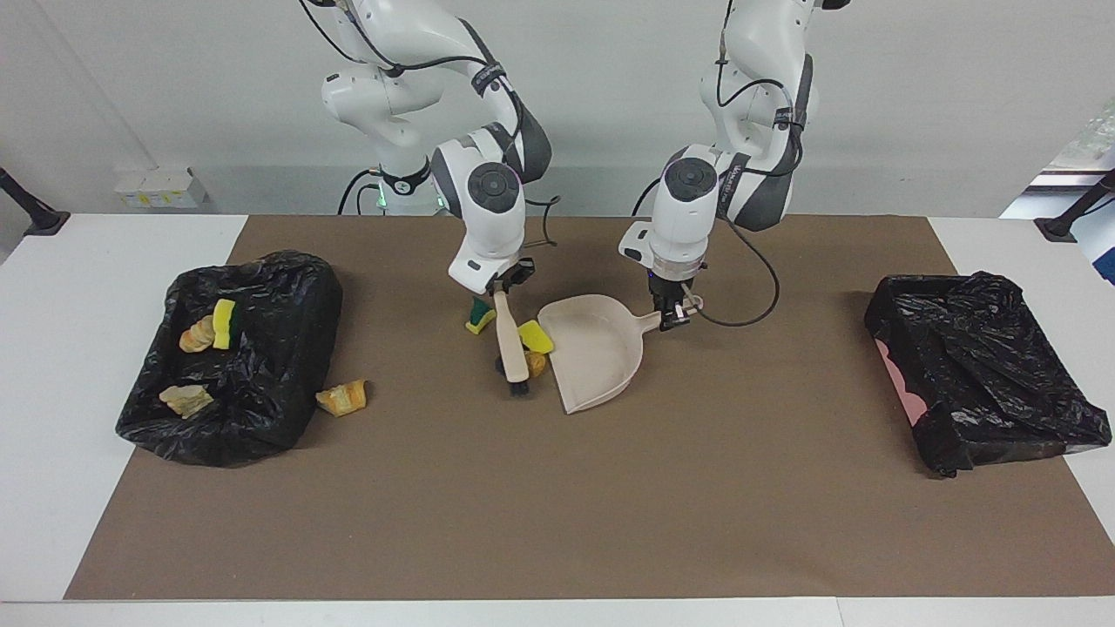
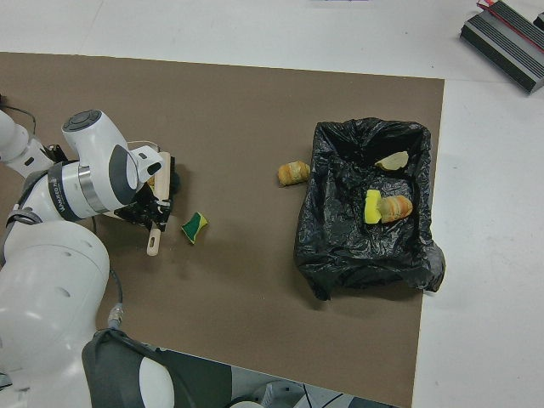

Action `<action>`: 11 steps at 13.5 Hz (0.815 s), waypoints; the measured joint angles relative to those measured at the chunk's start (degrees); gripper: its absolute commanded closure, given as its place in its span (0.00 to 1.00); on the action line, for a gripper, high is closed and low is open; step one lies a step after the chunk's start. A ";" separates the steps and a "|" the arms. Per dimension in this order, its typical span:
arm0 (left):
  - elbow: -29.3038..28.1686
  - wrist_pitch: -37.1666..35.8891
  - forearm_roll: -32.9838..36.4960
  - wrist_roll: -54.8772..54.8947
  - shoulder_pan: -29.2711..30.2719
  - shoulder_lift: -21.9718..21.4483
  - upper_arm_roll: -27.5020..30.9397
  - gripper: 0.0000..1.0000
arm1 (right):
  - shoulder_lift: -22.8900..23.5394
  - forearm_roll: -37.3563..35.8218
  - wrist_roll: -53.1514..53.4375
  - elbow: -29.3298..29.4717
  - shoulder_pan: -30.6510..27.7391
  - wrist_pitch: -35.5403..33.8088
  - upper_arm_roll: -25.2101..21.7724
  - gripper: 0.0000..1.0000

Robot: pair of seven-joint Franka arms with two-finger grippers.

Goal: Sweep and dump trash in bin

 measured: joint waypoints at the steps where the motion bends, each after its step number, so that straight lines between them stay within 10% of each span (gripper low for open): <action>1: -0.10 0.11 0.00 0.00 0.02 -0.07 0.00 1.00 | 0.02 2.46 -0.58 0.56 1.42 0.15 0.02 1.00; 11: -1.20 0.68 1.25 0.09 -0.38 -0.79 -0.29 1.00 | -0.40 -4.08 -1.54 10.60 -9.67 -13.30 -1.13 1.00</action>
